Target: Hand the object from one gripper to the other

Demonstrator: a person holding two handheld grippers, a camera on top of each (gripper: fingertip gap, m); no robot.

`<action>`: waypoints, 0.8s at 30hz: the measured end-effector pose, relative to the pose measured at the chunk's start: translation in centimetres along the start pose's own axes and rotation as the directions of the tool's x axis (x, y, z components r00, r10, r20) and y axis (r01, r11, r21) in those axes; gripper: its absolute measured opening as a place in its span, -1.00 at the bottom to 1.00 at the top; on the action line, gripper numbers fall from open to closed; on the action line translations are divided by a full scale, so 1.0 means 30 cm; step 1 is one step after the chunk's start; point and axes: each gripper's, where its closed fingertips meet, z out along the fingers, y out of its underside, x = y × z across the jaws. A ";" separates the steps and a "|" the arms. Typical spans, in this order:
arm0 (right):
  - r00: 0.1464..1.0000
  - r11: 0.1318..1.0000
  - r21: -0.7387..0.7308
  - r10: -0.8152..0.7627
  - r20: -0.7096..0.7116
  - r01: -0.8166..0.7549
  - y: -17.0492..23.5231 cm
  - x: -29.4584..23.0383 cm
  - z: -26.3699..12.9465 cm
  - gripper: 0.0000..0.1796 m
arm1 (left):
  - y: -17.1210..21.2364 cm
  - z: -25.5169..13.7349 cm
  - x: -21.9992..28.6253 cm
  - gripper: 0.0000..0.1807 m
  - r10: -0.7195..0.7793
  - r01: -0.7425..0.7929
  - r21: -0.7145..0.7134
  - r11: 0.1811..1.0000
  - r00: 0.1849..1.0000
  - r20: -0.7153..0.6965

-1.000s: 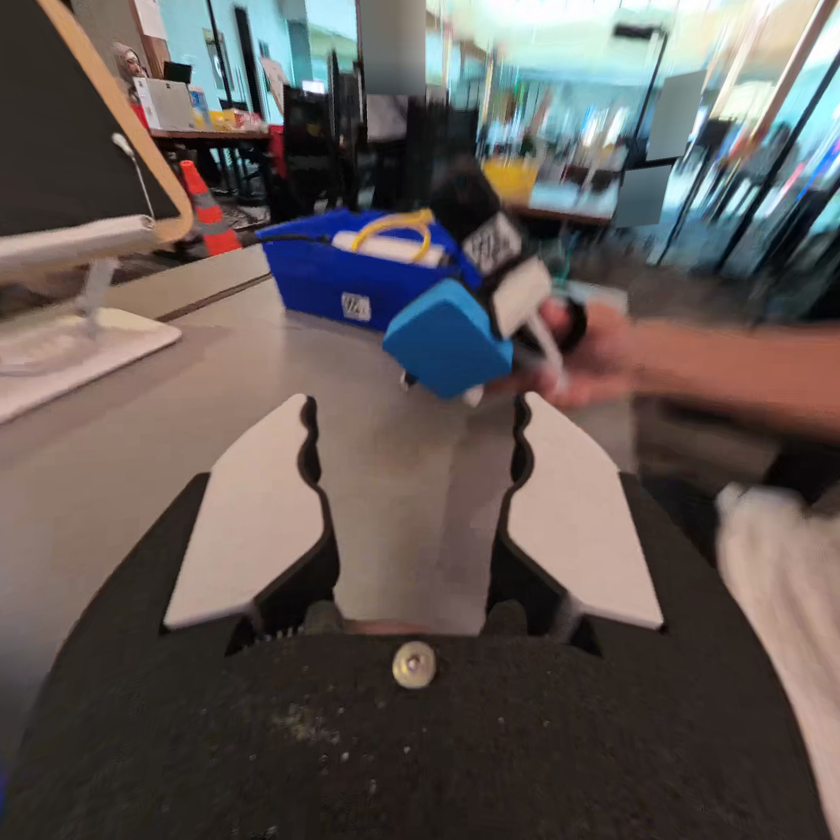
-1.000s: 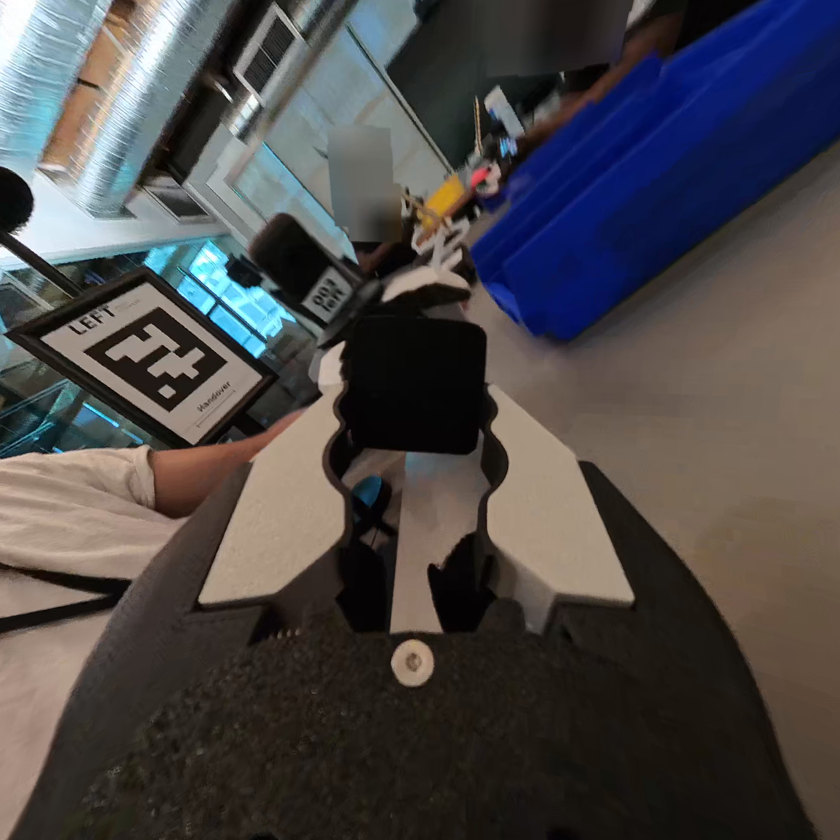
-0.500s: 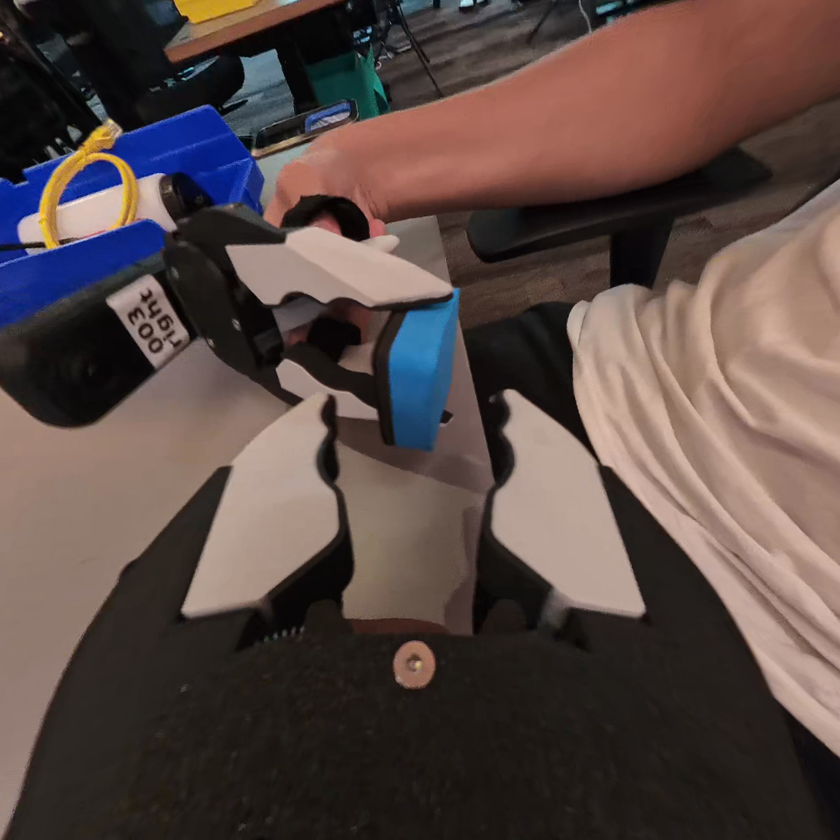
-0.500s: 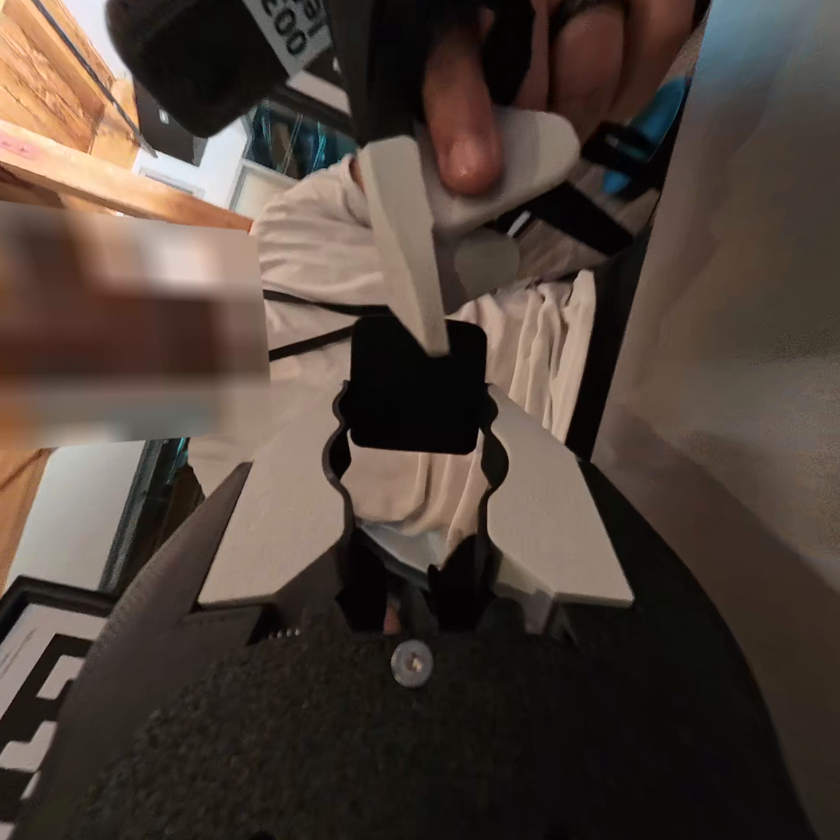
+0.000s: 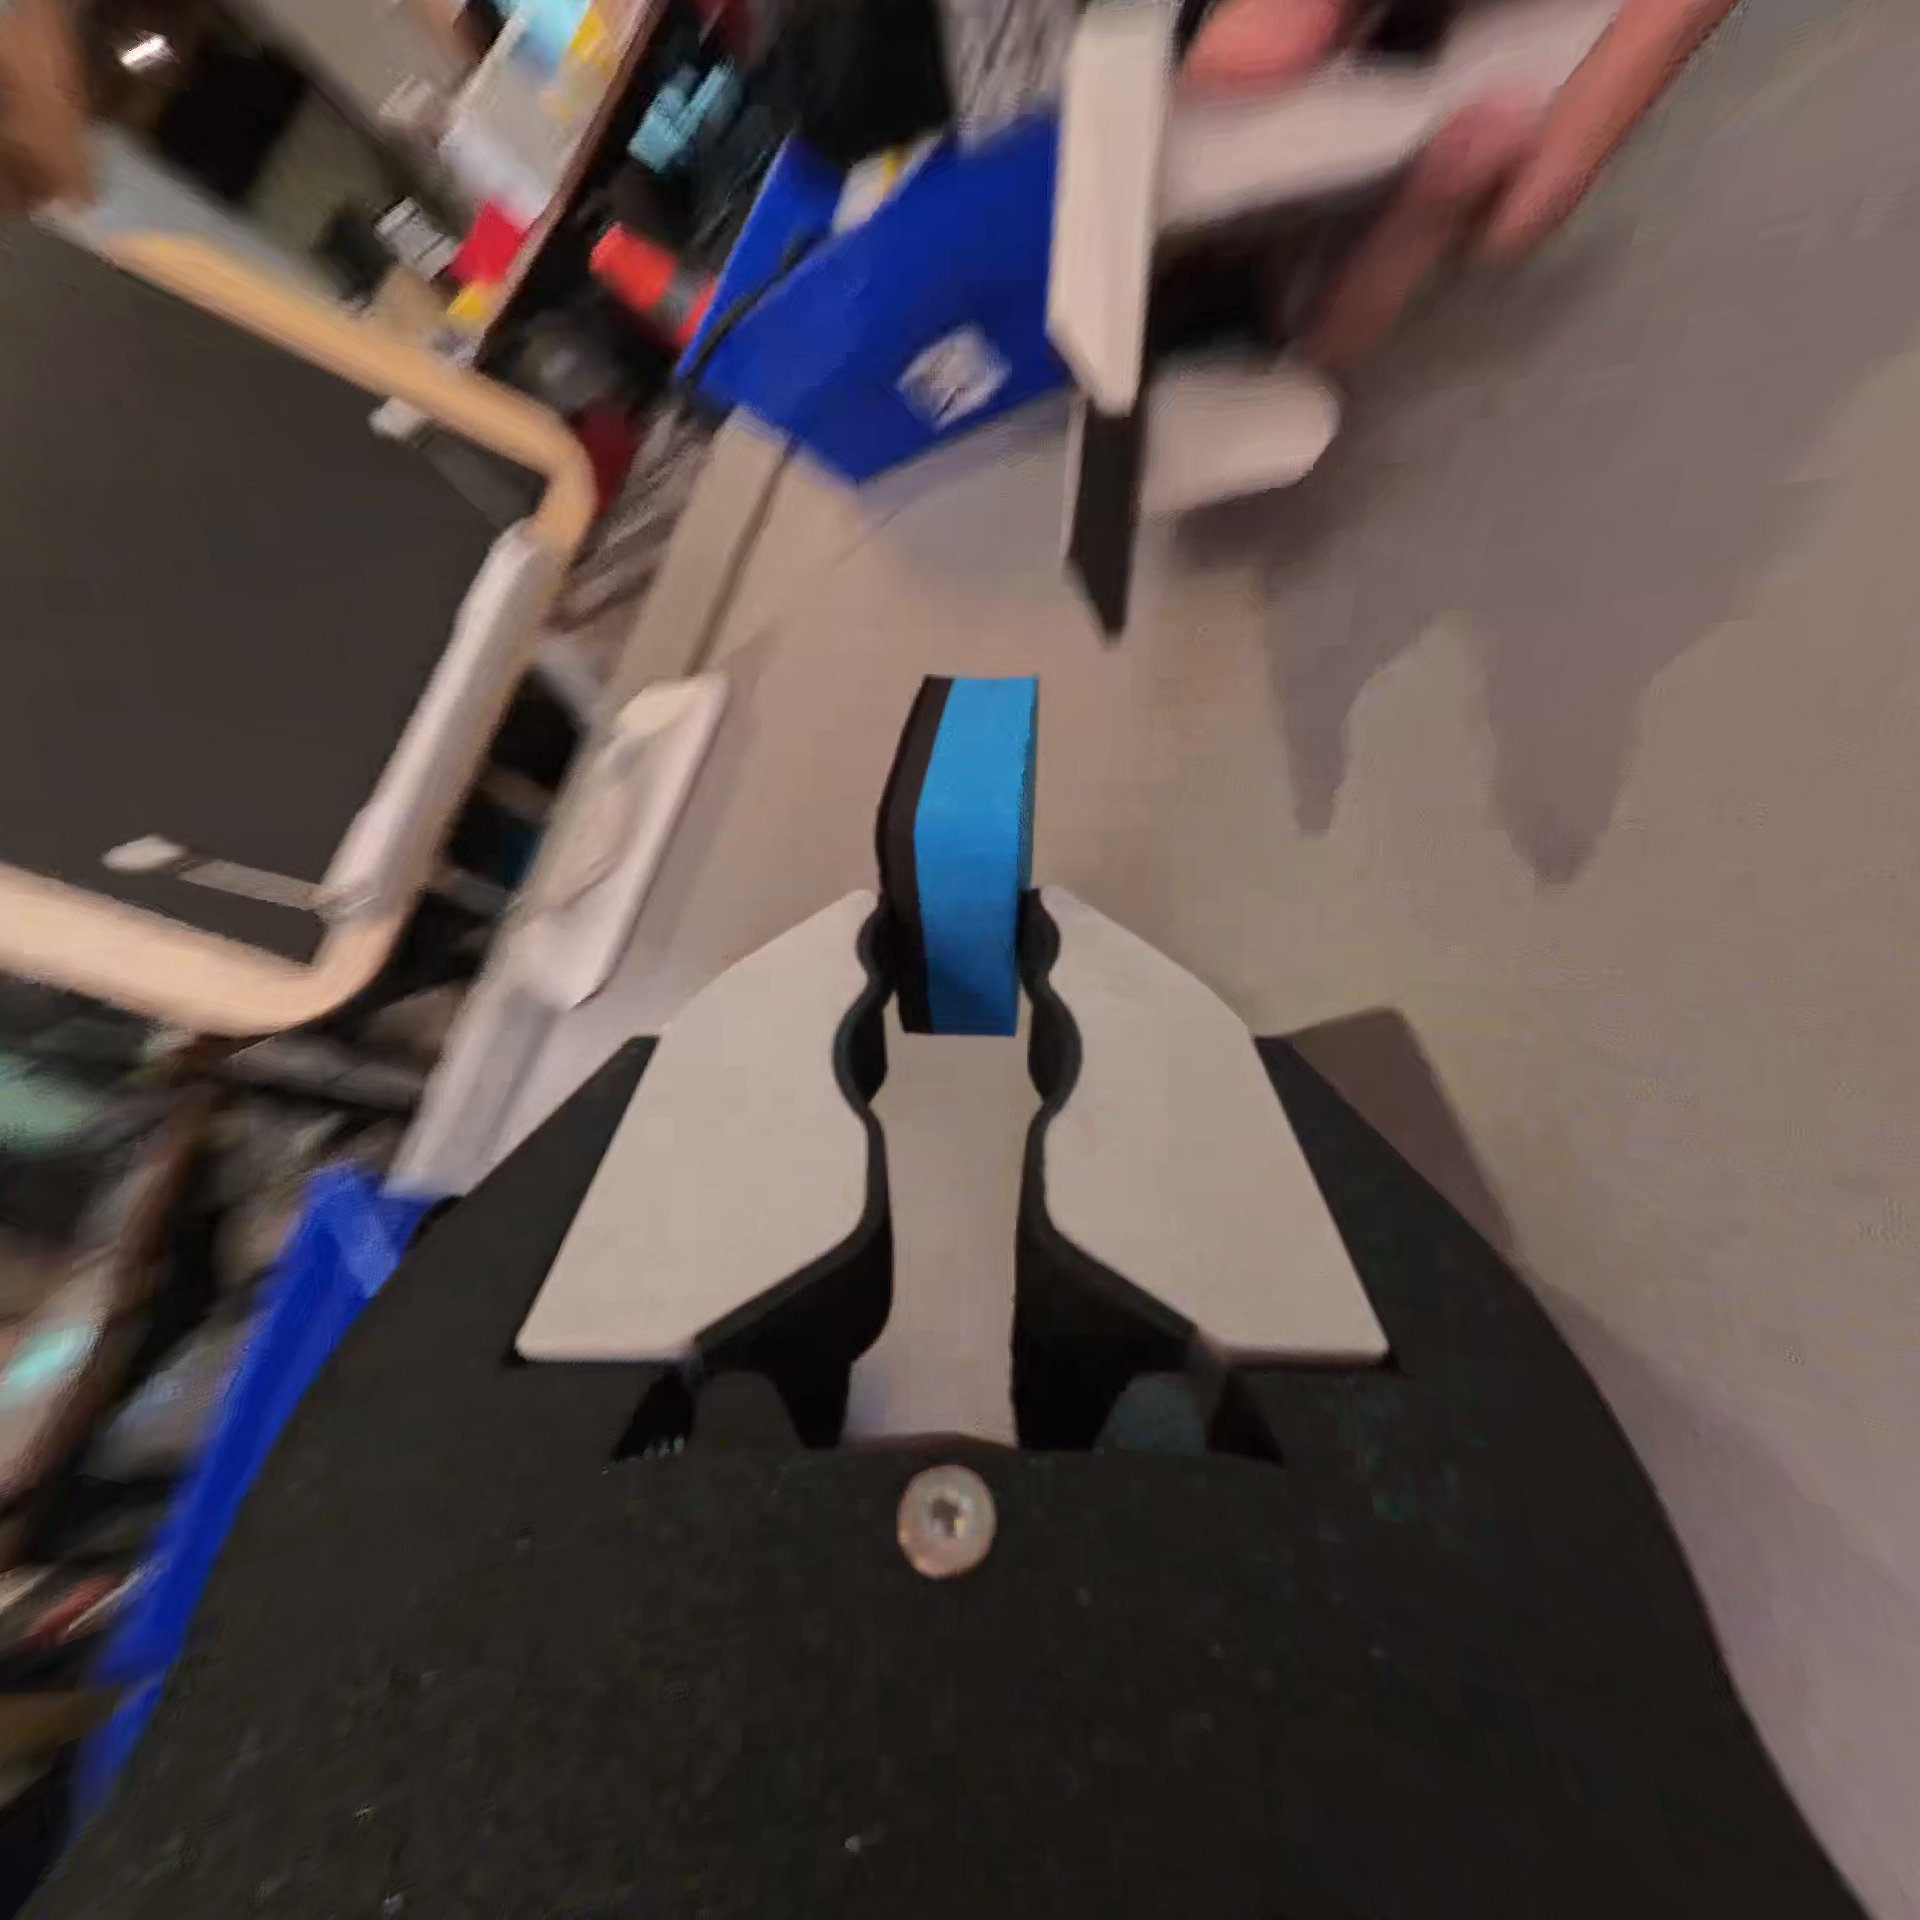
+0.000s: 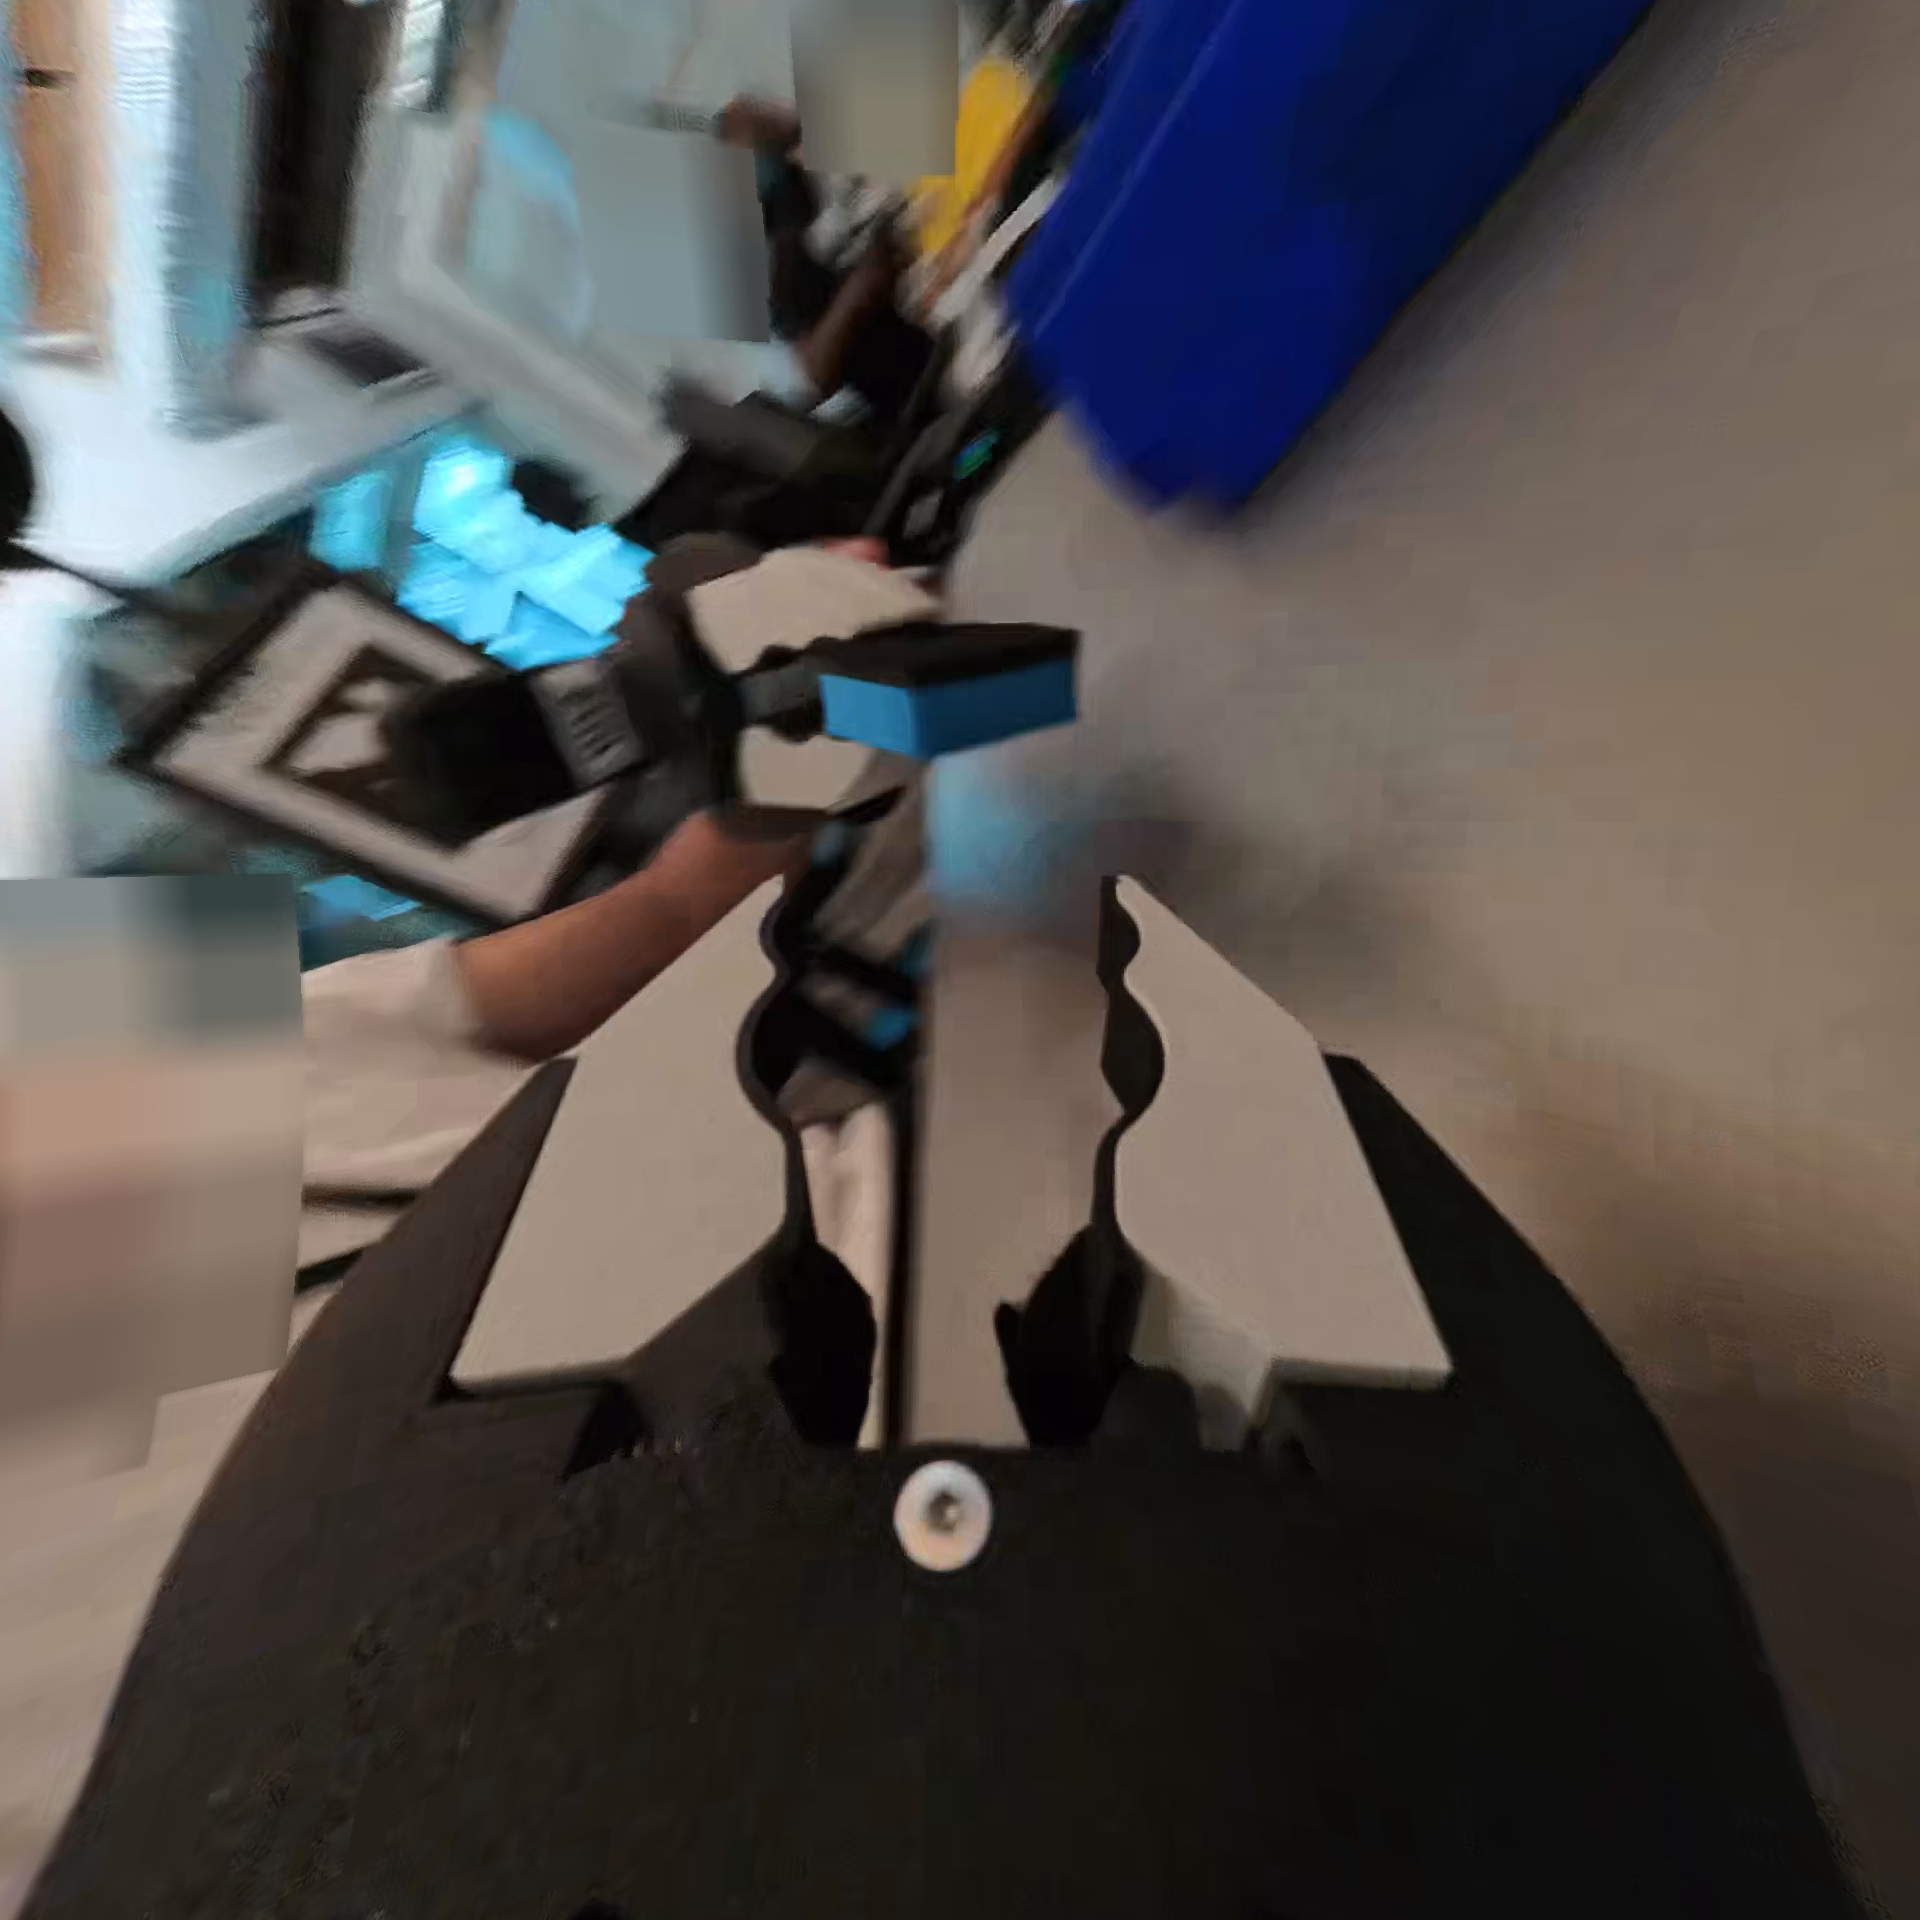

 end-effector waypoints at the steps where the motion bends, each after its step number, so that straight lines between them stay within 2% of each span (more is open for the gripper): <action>1: 0.991 0.996 0.049 -0.075 -0.106 0.080 -0.029 0.030 -0.009 -0.35 | 0.034 0.005 -0.036 -0.76 0.053 -0.048 -0.060 0.997 0.995 0.083; 4: 0.890 0.909 0.189 -0.291 -0.351 0.372 -0.118 0.021 0.010 -0.27 | 0.053 0.006 -0.083 -0.76 0.142 -0.115 -0.135 0.984 0.968 0.209; 6: 0.806 0.817 0.227 -0.402 -0.434 0.530 -0.141 -0.030 0.062 -0.27 | 0.037 0.005 -0.088 -0.75 0.187 -0.155 -0.144 0.977 0.951 0.246; 7: 0.778 0.804 0.208 -0.418 -0.469 0.558 -0.136 -0.039 0.090 -0.27 | 0.036 0.004 -0.089 -0.75 0.202 -0.166 -0.158 0.973 0.945 0.255; 9: 0.753 0.802 0.161 -0.443 -0.487 0.576 -0.119 -0.048 0.143 -0.28 | 0.031 0.006 -0.079 -0.75 0.218 -0.182 -0.161 0.970 0.943 0.251; 11: 0.766 0.817 0.144 -0.441 -0.469 0.559 -0.099 -0.048 0.188 -0.26 | 0.026 0.005 -0.073 -0.76 0.229 -0.193 -0.157 0.969 0.939 0.258; 15: 0.757 0.813 0.176 -0.406 -0.511 0.555 -0.109 -0.034 0.208 -0.21 | 0.006 0.009 -0.060 -0.75 0.254 -0.221 -0.147 0.964 0.929 0.268; 18: 0.717 0.807 0.109 -0.443 -0.538 0.580 -0.097 -0.013 0.219 -0.34 | -0.011 0.017 -0.022 -0.75 0.278 -0.250 -0.143 0.958 0.931 0.237; 21: 0.644 0.780 0.013 -0.506 -0.574 0.625 -0.092 0.000 0.203 -0.38 | -0.013 0.023 0.001 -0.75 0.204 -0.188 -0.093 0.978 0.959 0.197; 24: 0.554 0.738 -0.052 -0.549 -0.626 0.673 -0.104 0.021 0.161 -0.38 | -0.002 0.024 0.027 -0.72 0.036 -0.032 -0.058 0.998 0.996 0.080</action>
